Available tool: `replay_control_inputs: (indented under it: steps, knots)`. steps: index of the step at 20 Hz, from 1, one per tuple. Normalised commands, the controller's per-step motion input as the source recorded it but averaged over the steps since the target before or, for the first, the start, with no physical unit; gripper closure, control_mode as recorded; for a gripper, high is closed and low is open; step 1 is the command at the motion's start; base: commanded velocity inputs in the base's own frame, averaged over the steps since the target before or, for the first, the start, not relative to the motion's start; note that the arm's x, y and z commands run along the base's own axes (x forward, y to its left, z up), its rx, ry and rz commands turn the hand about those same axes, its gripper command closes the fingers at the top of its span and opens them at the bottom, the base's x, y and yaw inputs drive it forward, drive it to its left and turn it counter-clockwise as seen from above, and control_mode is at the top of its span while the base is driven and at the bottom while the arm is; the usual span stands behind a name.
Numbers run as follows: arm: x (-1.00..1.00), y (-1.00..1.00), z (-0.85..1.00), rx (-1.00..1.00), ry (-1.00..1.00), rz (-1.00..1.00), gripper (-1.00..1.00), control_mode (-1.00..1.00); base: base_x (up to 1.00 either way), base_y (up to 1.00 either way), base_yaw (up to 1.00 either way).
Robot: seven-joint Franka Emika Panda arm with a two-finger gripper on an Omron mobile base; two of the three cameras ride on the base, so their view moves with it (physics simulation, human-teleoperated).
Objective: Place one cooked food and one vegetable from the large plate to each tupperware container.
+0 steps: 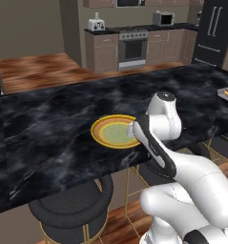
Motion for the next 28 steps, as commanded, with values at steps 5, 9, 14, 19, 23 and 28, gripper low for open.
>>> replay_control_inputs:
  steps: [5, 9, 14, 19, 23, 28]
  knots:
    - [-0.02, -0.02, 0.0, 0.0, 0.0, 0.0, 1.0, -1.0, 0.0, 0.0, 0.0]
    - [0.0, 0.0, 0.0, 0.0, 0.0, 0.0, 1.0, 1.0, -0.17, -0.17, -0.02]
    - [0.0, 0.0, 0.0, 0.0, 0.0, 0.0, 1.0, 1.0, -0.32, -0.67, 0.0]
    - [0.0, 0.0, 0.0, 0.0, 0.0, 0.0, 1.0, 1.0, -0.07, -0.99, 0.0]
    - [0.0, 0.0, 0.0, 0.0, 0.0, 0.0, 1.0, 1.0, 0.0, -0.93, 0.0]
    - [0.0, 0.0, 0.0, 0.0, 0.0, 0.0, 1.0, 1.0, 0.0, -1.0, 0.0]
